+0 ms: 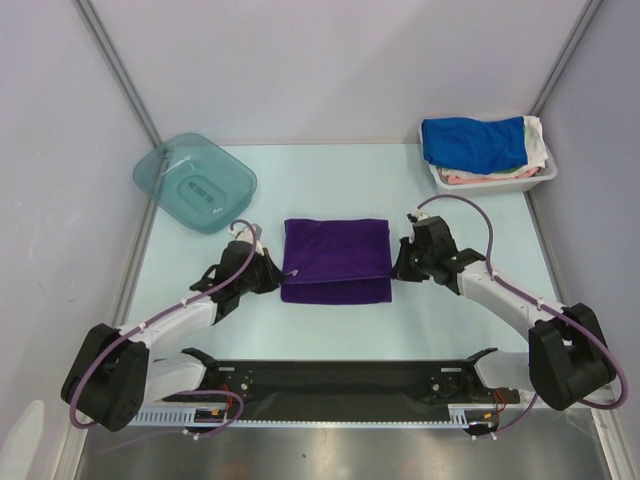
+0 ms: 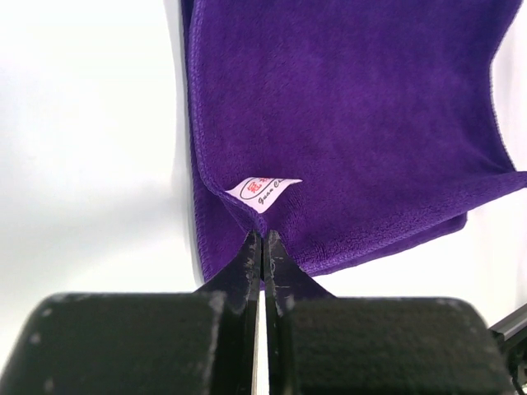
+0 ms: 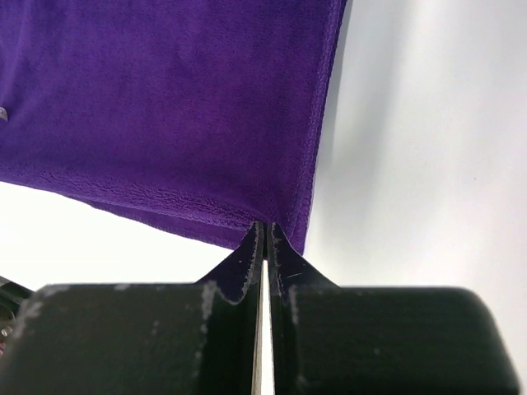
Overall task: Fold and stack the towels
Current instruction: Fold the towel
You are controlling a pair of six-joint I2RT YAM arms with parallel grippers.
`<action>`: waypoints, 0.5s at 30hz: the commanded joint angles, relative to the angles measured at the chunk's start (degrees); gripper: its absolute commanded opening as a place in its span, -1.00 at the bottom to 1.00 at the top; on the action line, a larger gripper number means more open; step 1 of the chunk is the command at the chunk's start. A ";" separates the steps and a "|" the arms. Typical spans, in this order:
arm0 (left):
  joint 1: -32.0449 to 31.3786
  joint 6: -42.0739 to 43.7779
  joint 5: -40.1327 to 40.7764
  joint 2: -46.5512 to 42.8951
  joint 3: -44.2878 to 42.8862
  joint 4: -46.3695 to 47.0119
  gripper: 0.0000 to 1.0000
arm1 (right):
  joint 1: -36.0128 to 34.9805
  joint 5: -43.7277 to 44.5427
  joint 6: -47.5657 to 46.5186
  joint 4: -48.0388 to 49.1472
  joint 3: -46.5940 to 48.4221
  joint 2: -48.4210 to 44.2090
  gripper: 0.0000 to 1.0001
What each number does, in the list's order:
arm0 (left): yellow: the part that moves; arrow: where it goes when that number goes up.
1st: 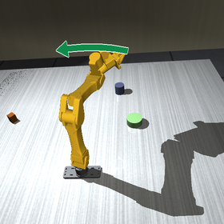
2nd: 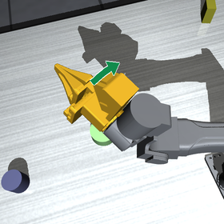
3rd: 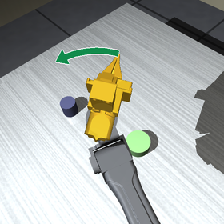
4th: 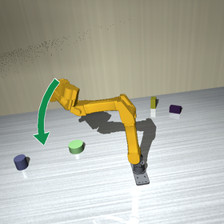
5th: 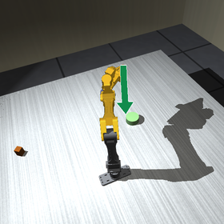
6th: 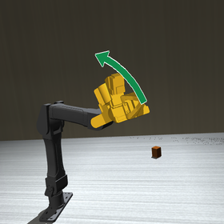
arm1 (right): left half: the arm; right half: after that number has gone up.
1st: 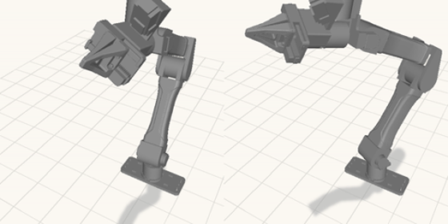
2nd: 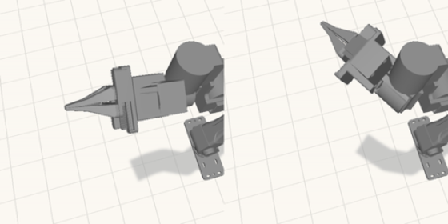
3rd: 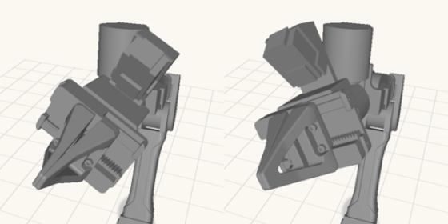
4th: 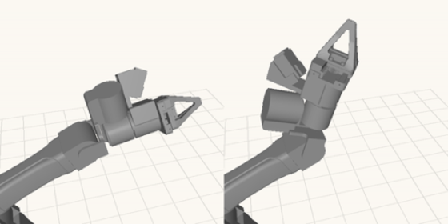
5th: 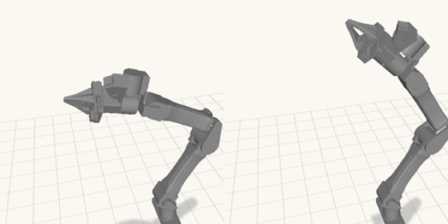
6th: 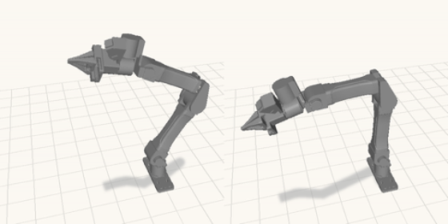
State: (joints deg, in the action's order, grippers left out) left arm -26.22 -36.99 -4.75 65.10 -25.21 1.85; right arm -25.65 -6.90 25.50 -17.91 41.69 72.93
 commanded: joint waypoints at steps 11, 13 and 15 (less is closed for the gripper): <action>-0.41 0.87 0.36 -1.64 3.33 0.61 -0.99 | -1.51 1.80 1.31 0.51 -3.63 -2.61 -1.00; -0.41 0.96 0.27 -1.38 3.50 0.79 -0.99 | -1.60 1.71 1.48 0.77 -4.16 -2.35 -1.00; -0.41 0.96 0.10 -1.21 3.77 0.96 -0.99 | -1.77 1.62 1.49 1.03 -4.51 -2.26 -1.00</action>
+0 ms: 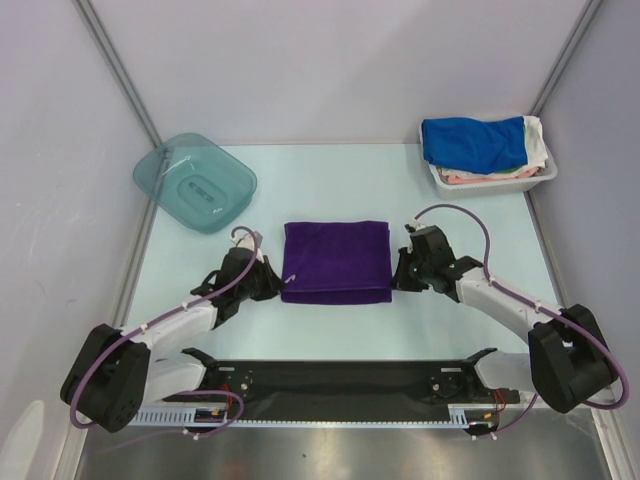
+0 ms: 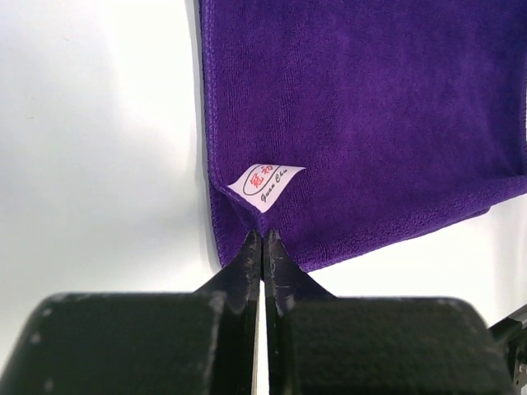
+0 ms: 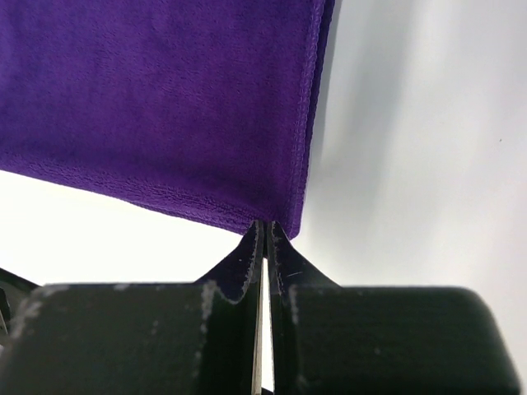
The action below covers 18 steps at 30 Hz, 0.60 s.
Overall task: Fold and stack the towels
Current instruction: Fold the towel
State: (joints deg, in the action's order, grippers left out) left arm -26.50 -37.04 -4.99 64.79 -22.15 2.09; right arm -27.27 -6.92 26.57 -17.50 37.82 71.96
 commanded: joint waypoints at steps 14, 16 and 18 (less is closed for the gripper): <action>-0.13 1.18 0.25 -0.64 1.85 0.99 -0.99 | -1.56 2.26 1.21 1.59 -2.93 -1.56 -1.00; -0.31 1.09 0.07 -0.55 2.11 1.16 -0.99 | -1.82 2.35 1.47 1.68 -3.19 -1.48 -1.00; -0.31 1.00 -0.01 -0.63 2.37 1.34 -0.99 | -2.09 2.52 1.64 1.85 -3.55 -1.47 -1.00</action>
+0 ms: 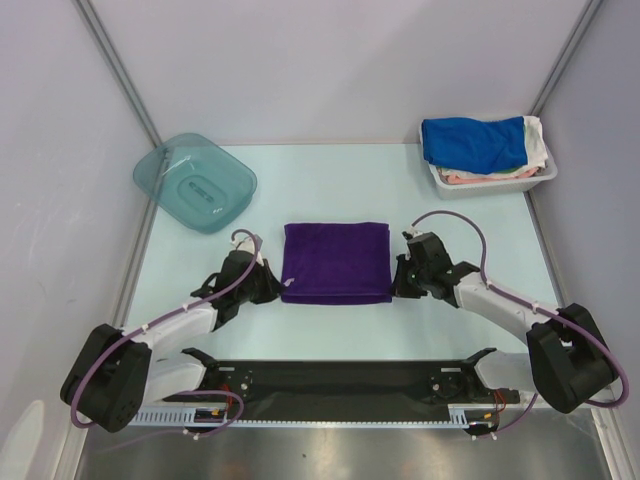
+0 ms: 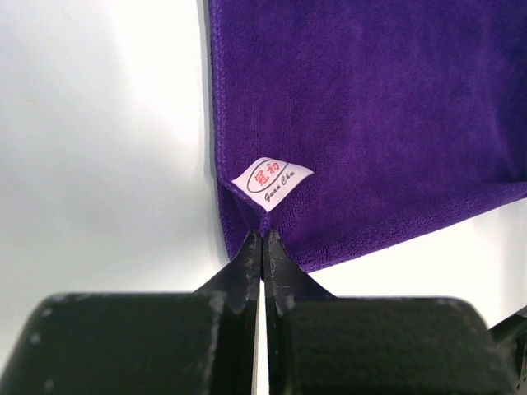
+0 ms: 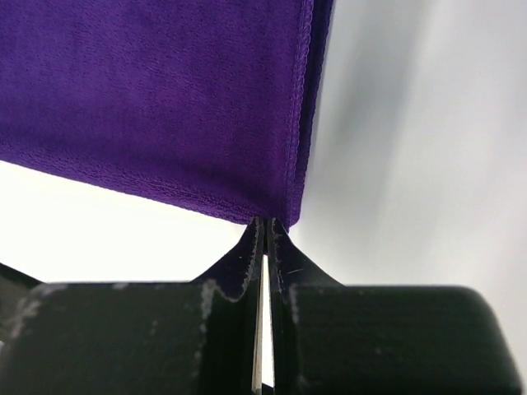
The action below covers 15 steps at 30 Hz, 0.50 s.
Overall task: Fold and stack the towels
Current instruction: Fold the towel
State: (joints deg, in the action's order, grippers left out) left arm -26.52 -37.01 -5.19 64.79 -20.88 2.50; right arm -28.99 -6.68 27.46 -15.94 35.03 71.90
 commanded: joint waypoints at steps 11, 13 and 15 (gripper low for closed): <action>-0.37 0.54 -1.14 -0.02 2.51 1.89 -0.99 | -0.98 2.72 1.45 0.48 -1.80 -1.76 -1.00; -0.46 0.63 -1.31 0.24 2.78 2.07 -0.99 | -1.07 2.81 1.63 0.74 -2.15 -1.67 -1.00; -0.46 0.54 -1.40 0.51 3.22 2.42 -0.93 | -1.24 2.64 1.80 0.83 -2.33 -1.50 -1.00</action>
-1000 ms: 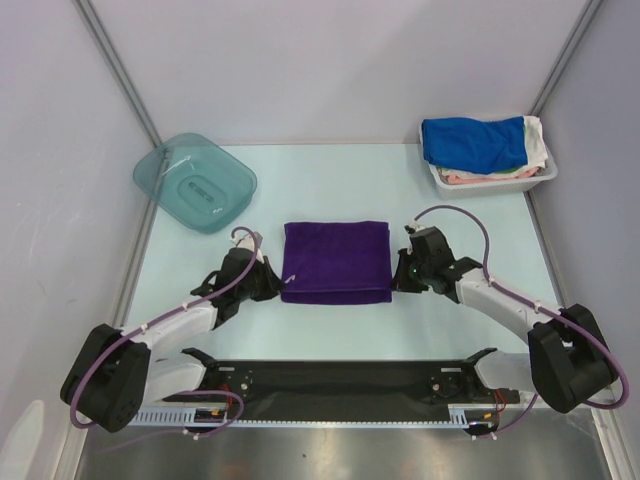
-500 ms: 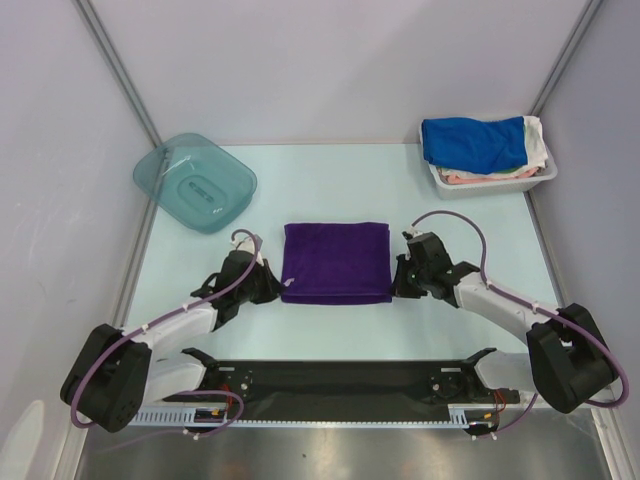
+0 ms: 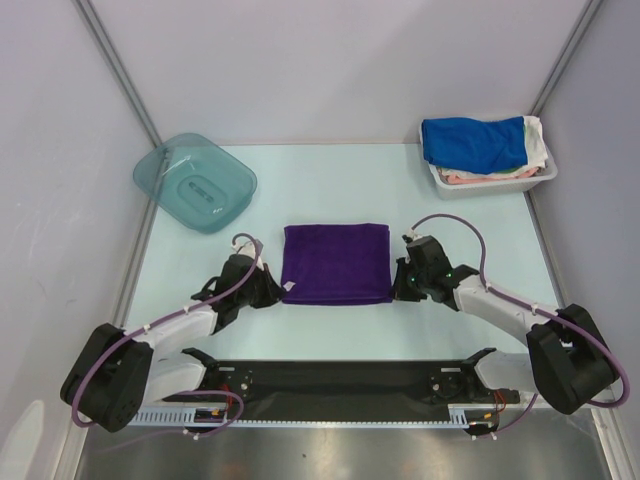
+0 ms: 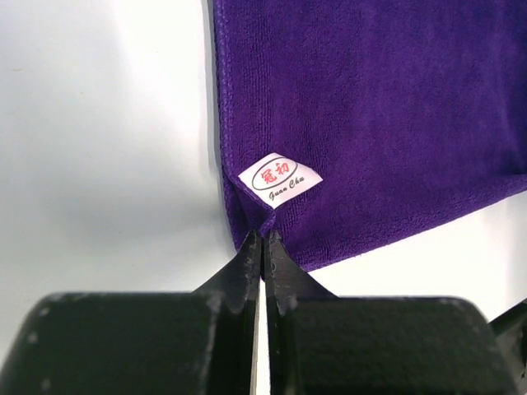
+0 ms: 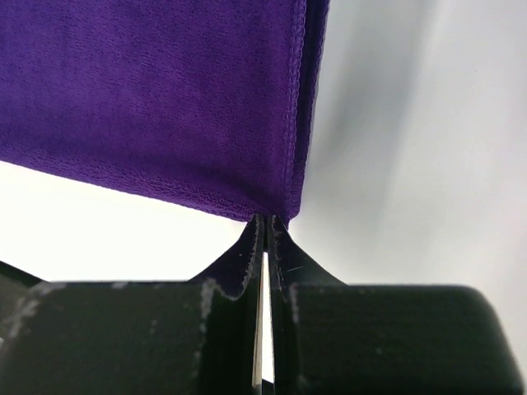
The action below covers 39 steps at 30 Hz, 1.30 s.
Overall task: Fold and stack the towels
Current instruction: Fold the towel
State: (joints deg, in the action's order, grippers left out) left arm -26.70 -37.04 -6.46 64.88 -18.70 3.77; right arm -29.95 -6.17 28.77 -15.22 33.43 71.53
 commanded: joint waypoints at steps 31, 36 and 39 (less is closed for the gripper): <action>11.41 -1.37 5.42 24.83 -35.95 -1.58 -0.10 | 15.45 -4.28 3.22 2.83 33.71 26.01 -0.09; 11.41 -1.55 1.98 29.68 -38.16 0.18 -0.05 | 14.66 -5.25 3.83 4.76 33.63 28.93 -0.07; 11.41 -2.42 -0.04 31.53 -38.34 0.89 -0.06 | 13.78 -5.16 4.10 4.85 34.33 30.60 -0.04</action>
State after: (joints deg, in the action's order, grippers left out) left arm -15.25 -37.78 -3.03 95.55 -54.52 1.98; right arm -15.27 -10.20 31.94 -13.10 64.77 101.19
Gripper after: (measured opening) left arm 0.470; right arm 0.479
